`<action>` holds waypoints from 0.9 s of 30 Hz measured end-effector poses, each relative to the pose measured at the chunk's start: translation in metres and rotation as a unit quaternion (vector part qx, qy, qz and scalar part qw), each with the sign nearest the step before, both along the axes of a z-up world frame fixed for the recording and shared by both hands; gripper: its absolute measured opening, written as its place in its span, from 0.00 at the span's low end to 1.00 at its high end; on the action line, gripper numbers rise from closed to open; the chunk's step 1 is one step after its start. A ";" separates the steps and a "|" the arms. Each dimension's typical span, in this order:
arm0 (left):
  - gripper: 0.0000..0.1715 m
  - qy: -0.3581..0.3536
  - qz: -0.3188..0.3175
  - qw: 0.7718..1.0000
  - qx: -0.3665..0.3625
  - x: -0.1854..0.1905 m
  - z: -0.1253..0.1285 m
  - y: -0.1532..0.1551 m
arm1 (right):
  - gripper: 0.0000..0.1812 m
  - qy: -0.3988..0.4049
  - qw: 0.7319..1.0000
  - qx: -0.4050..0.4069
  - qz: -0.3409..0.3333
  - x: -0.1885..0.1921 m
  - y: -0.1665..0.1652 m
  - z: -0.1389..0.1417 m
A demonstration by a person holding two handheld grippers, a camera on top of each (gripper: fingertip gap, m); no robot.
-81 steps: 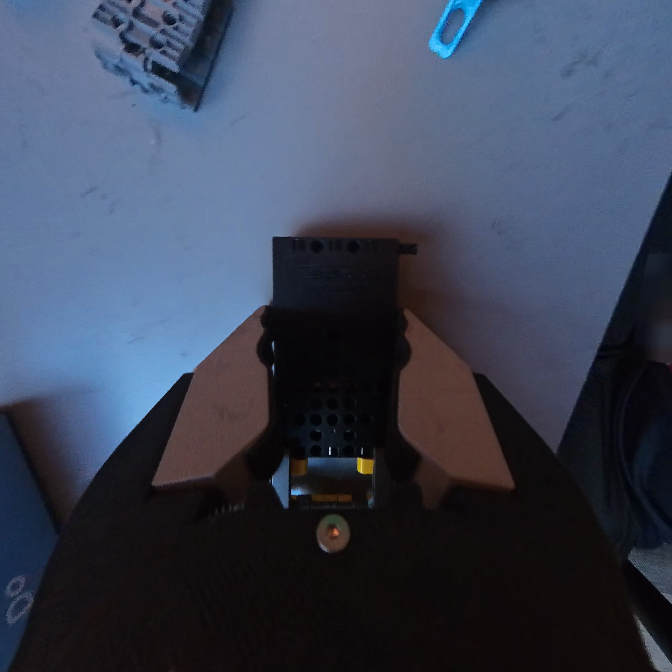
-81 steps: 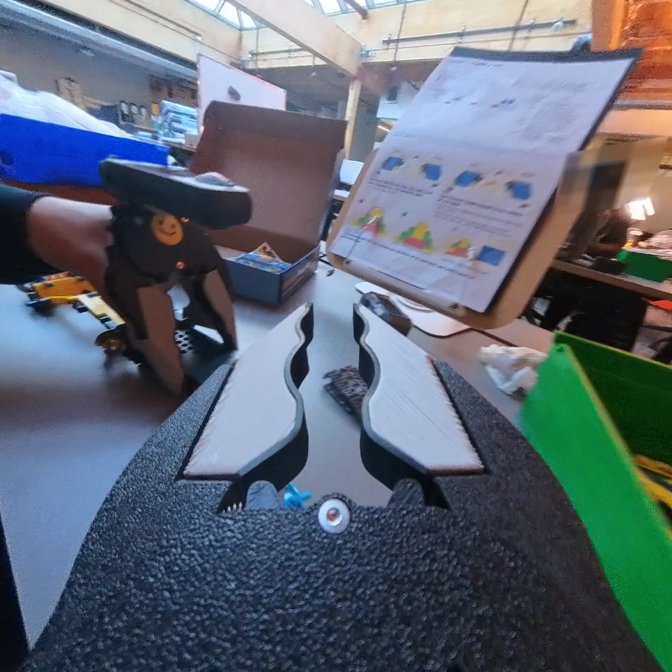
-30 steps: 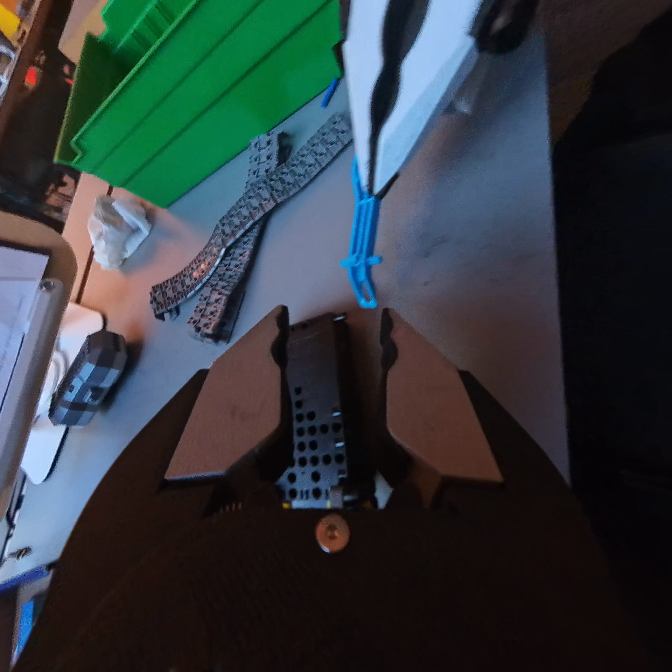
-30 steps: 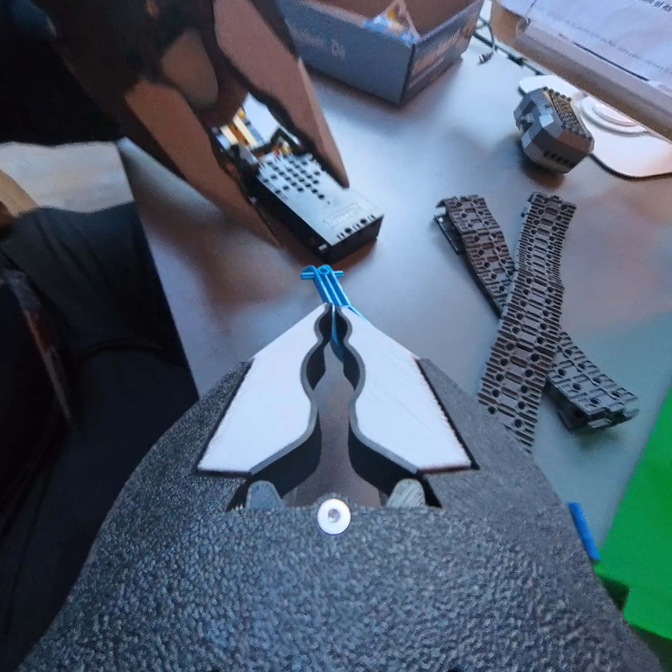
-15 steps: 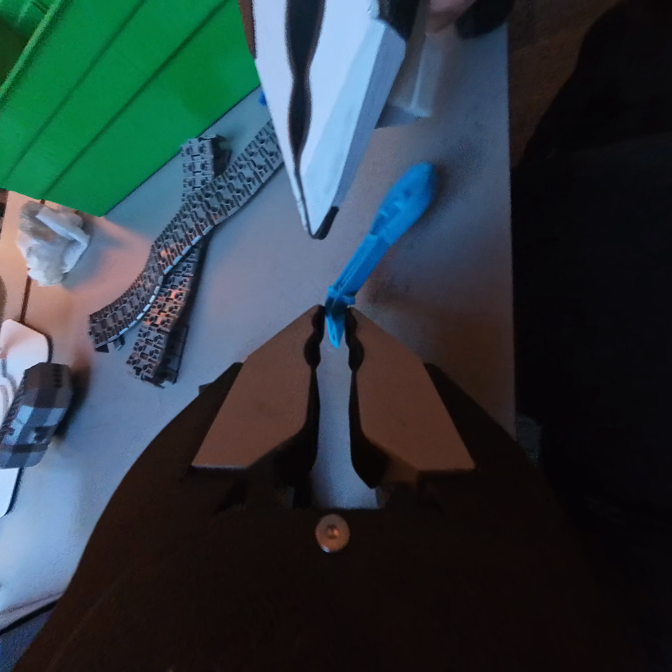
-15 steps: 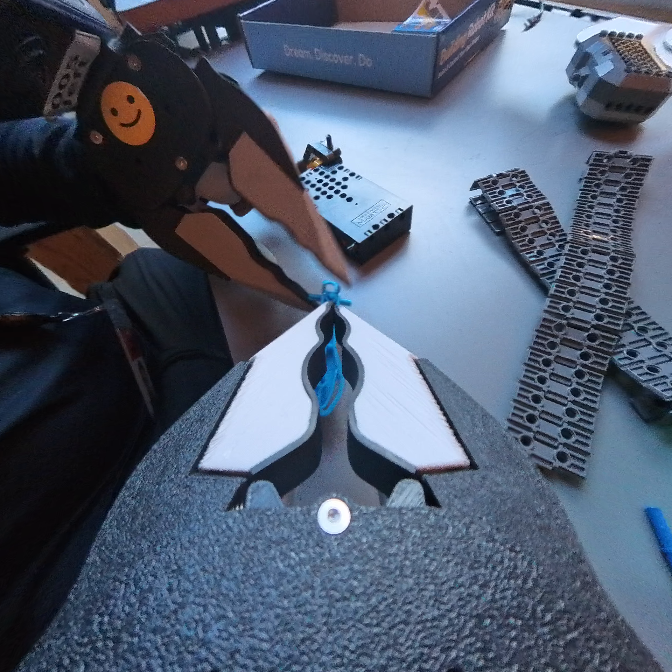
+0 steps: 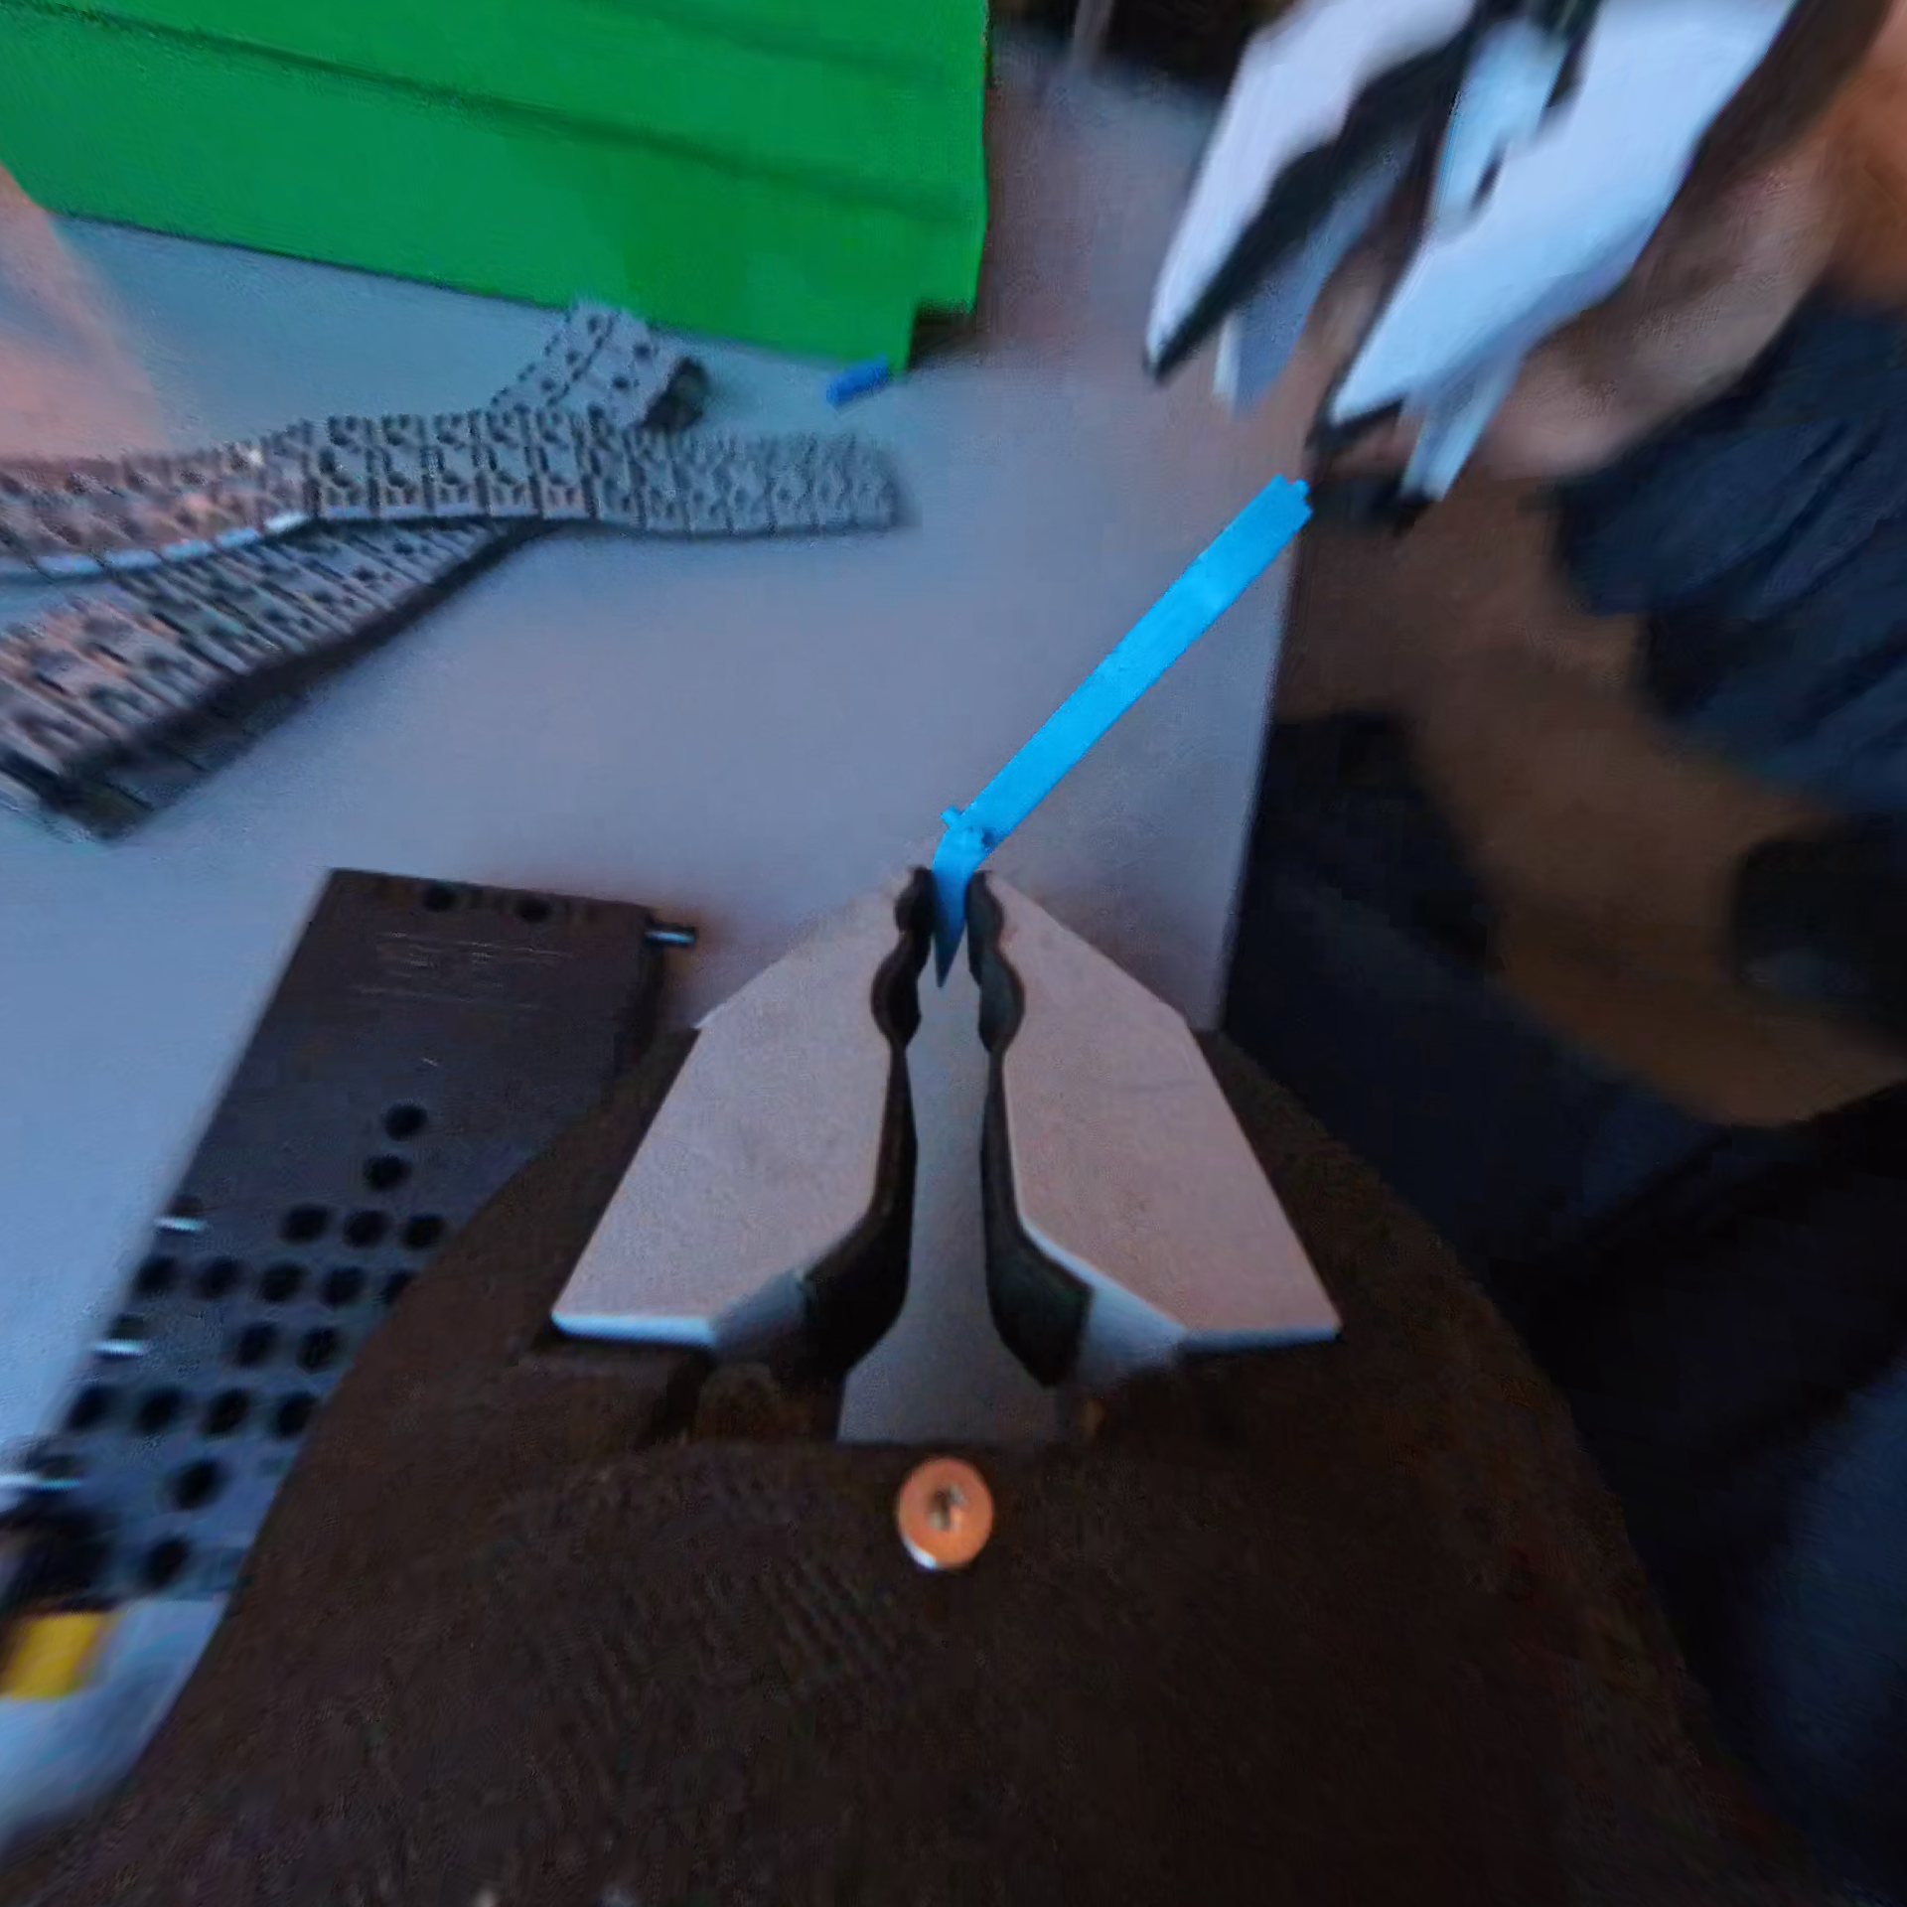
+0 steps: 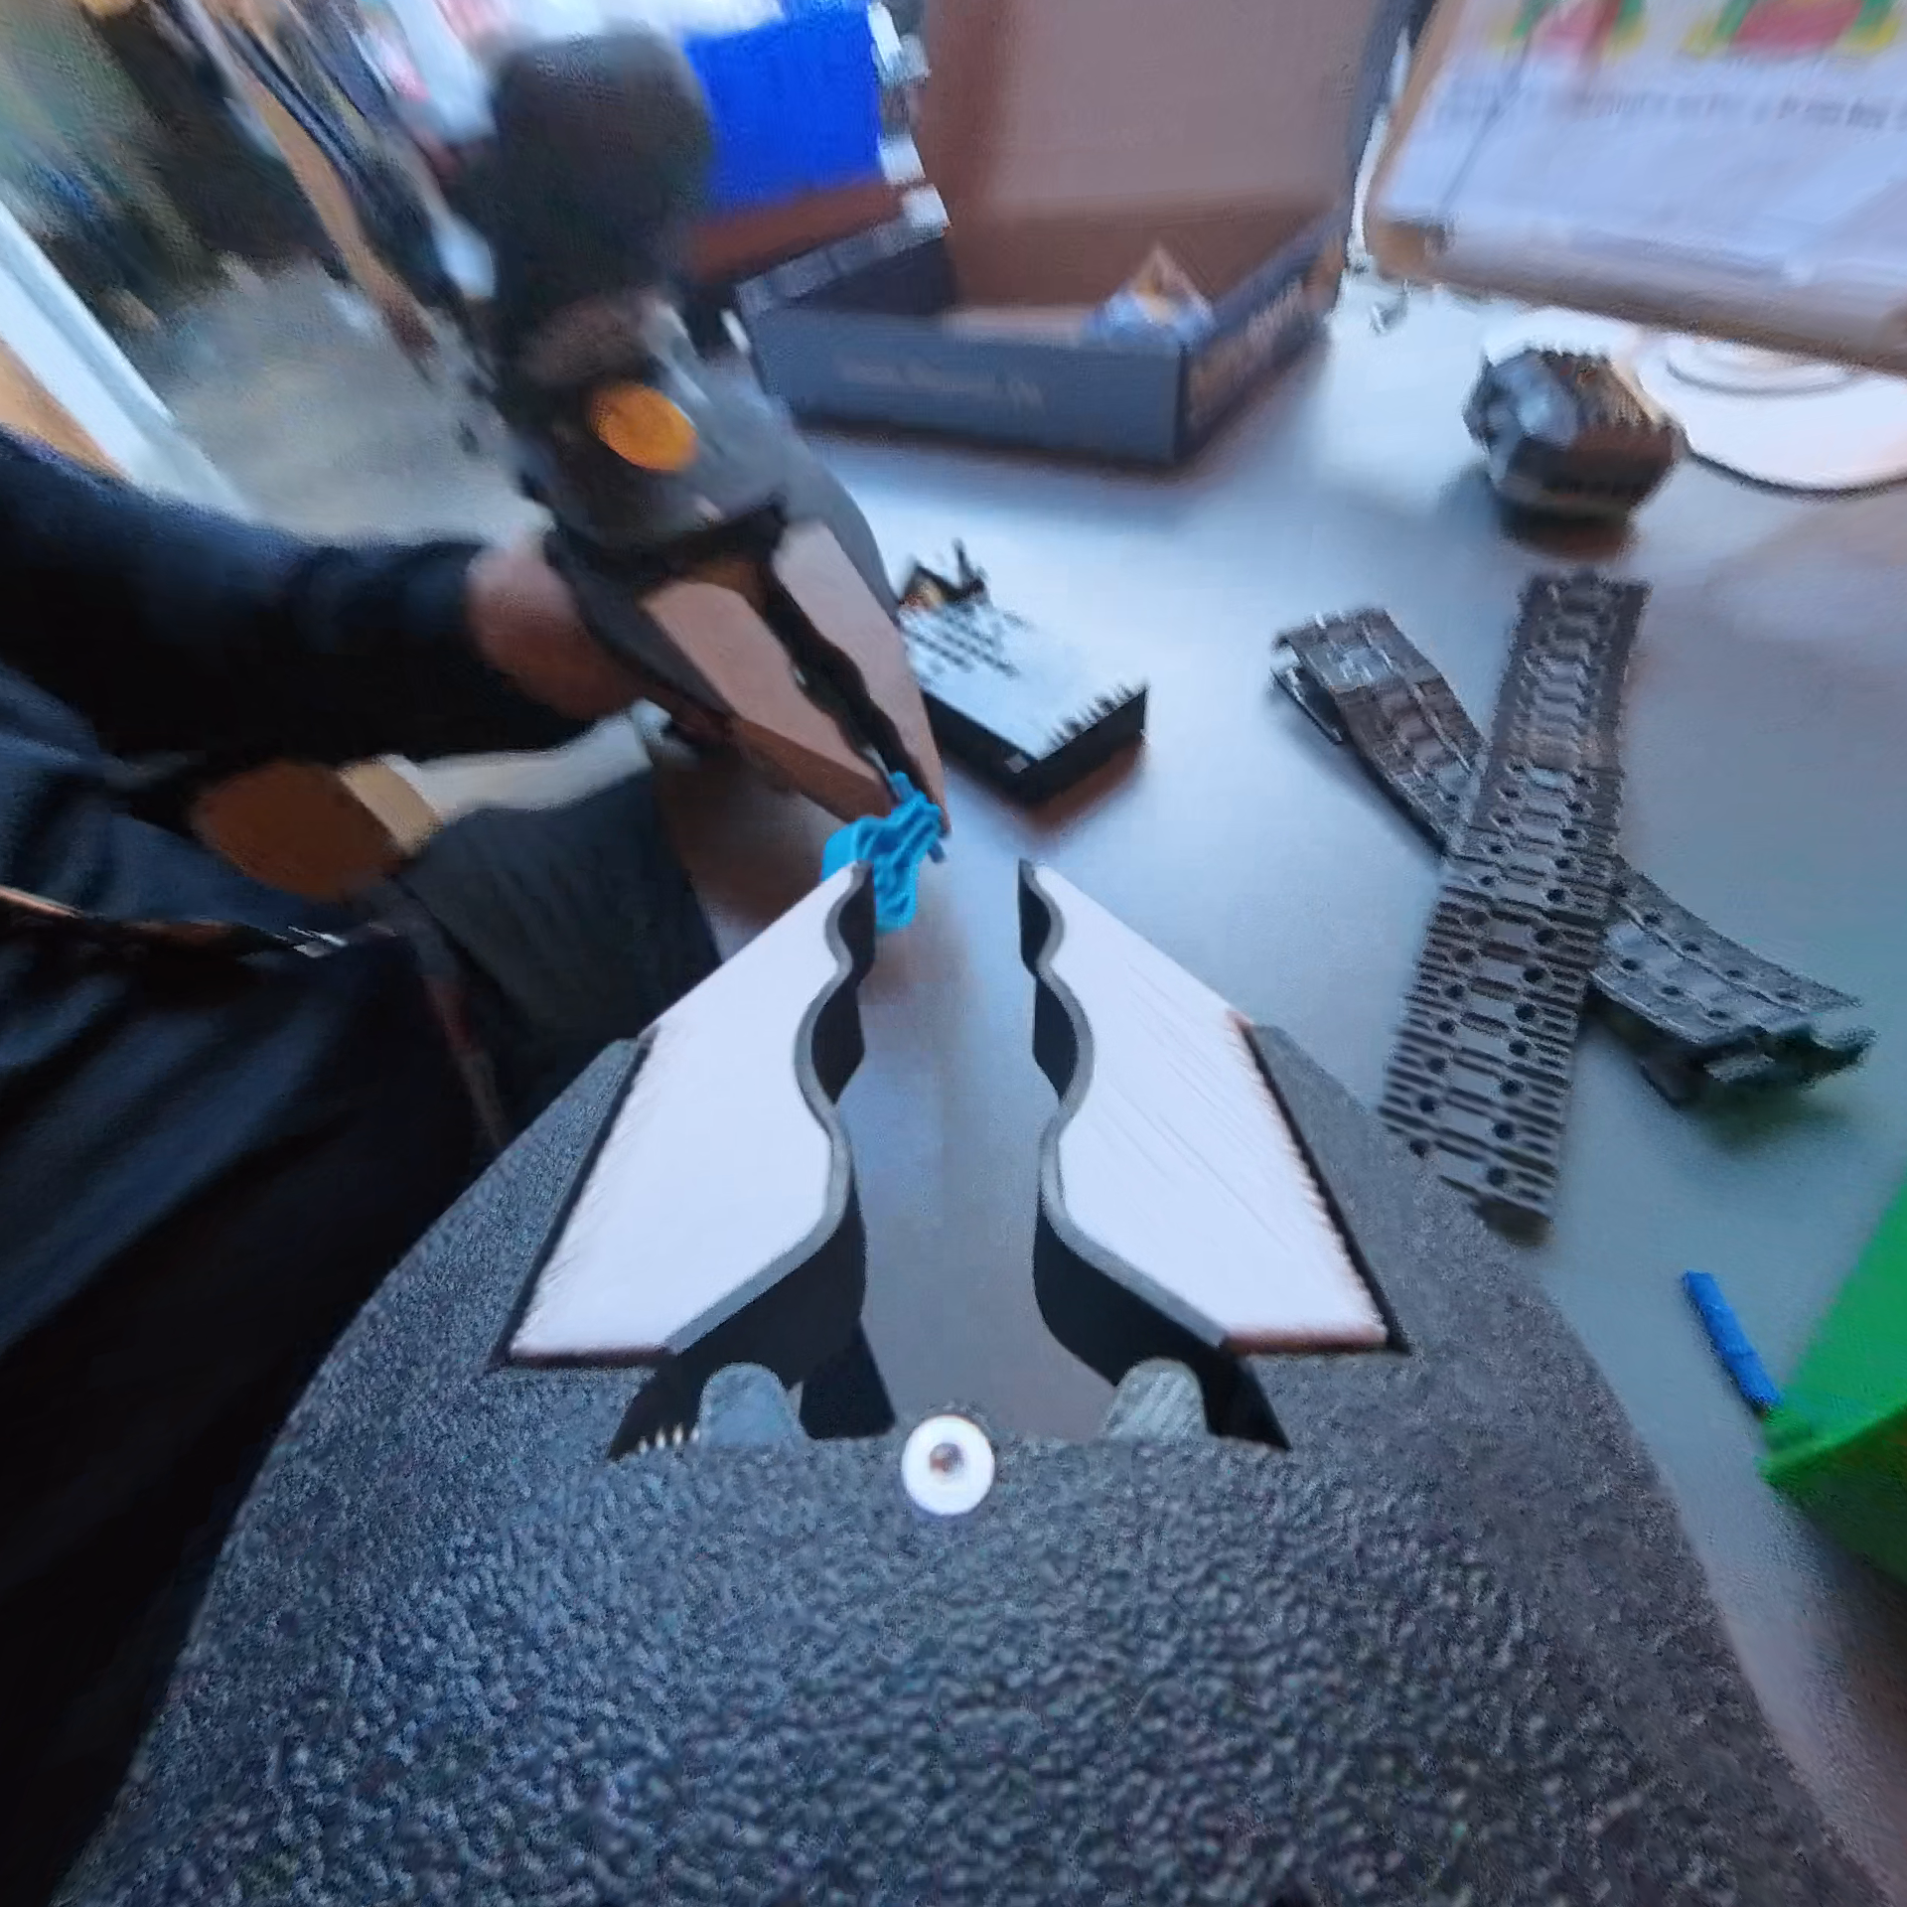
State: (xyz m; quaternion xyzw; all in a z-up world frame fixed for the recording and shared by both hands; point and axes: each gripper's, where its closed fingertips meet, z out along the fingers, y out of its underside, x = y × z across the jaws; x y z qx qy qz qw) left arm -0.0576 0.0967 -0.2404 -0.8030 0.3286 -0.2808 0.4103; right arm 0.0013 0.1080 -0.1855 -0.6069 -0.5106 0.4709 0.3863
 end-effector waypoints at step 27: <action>0.06 -0.295 0.040 0.943 -0.150 0.000 0.022 -0.039 | 0.03 0.081 0.967 -0.241 -0.010 -0.086 -0.032 -0.009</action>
